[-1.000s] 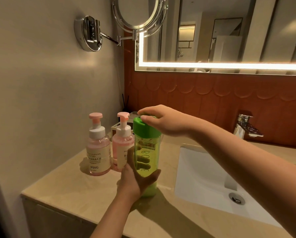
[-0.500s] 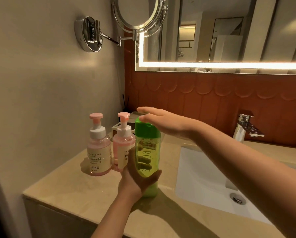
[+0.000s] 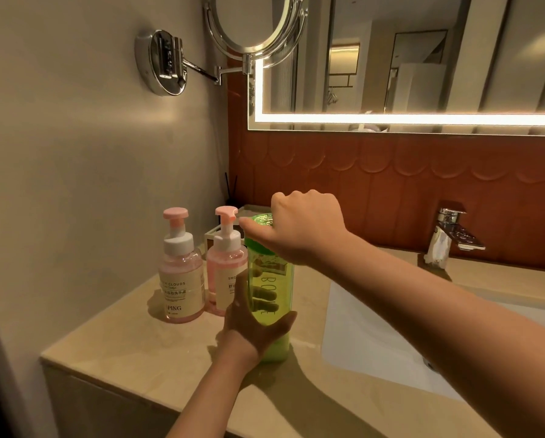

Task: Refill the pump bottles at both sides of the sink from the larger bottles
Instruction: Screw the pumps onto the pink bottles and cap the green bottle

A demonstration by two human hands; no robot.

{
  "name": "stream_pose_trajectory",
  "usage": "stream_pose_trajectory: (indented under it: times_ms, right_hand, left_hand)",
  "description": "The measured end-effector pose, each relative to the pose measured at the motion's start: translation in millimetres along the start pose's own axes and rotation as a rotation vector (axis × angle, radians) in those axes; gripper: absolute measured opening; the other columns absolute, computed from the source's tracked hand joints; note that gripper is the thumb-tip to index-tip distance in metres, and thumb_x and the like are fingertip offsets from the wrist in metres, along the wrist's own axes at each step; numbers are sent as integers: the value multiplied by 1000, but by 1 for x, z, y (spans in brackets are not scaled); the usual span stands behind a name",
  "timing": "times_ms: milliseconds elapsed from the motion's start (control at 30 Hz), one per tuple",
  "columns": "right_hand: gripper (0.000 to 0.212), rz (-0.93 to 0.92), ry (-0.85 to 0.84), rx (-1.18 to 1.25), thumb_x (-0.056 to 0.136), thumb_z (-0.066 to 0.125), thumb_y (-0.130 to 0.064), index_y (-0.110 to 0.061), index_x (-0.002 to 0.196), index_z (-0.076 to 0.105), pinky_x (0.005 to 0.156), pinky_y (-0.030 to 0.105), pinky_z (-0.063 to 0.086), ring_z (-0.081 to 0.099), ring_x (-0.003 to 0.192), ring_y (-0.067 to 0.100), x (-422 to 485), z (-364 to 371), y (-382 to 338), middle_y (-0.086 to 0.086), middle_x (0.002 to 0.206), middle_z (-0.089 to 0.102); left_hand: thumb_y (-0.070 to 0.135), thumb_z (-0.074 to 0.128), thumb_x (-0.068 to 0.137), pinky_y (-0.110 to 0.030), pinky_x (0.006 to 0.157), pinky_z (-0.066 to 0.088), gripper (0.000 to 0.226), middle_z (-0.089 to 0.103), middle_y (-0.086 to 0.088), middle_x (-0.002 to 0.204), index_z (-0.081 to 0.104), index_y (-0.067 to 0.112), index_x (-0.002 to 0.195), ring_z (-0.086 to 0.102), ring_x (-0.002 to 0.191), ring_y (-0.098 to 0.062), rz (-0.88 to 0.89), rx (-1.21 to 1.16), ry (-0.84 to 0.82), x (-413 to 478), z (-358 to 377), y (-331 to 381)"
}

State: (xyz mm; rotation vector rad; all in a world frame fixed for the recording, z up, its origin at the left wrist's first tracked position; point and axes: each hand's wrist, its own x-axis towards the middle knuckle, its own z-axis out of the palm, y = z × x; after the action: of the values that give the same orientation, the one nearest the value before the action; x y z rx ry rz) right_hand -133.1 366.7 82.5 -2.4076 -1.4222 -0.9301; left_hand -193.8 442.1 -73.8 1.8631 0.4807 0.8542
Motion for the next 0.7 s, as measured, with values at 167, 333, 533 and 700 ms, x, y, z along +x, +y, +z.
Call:
stream_pose_trajectory:
  times_ms: [167,333,533,700]
  right_hand:
    - [56,-60,-282,458,88,38,-61,-18,123,47,89,30,45,45,115,19,4,8,10,3,130,47]
    - [57,-119,-705,949,87,60,-25,-22,140,38,78,14,52,53,109,12,11,-6,39,1,131,49]
    - [48,-88,-382,906,75,74,-31,-16,118,59,71,11,52,59,89,7,2,6,37,-4,104,62]
    - [50,-74,-195,748,70,74,-46,-16,109,64,67,17,55,61,81,5,-5,10,27,-7,92,65]
  left_hand:
    - [31,86,61,-35,79,53,74,58,9,95,33,39,113,60,88,-9,-15,-14,-1,0,1,-1]
    - [47,82,50,-44,91,51,70,59,10,102,42,38,107,59,97,-10,-75,-70,-37,-4,0,-6]
    - [28,88,56,-43,100,43,61,57,14,99,47,33,101,55,102,-16,-216,-165,-19,-3,3,-18]
    - [25,86,61,-21,75,45,59,57,13,100,49,31,107,55,99,-8,-133,-167,-13,-8,3,-9]
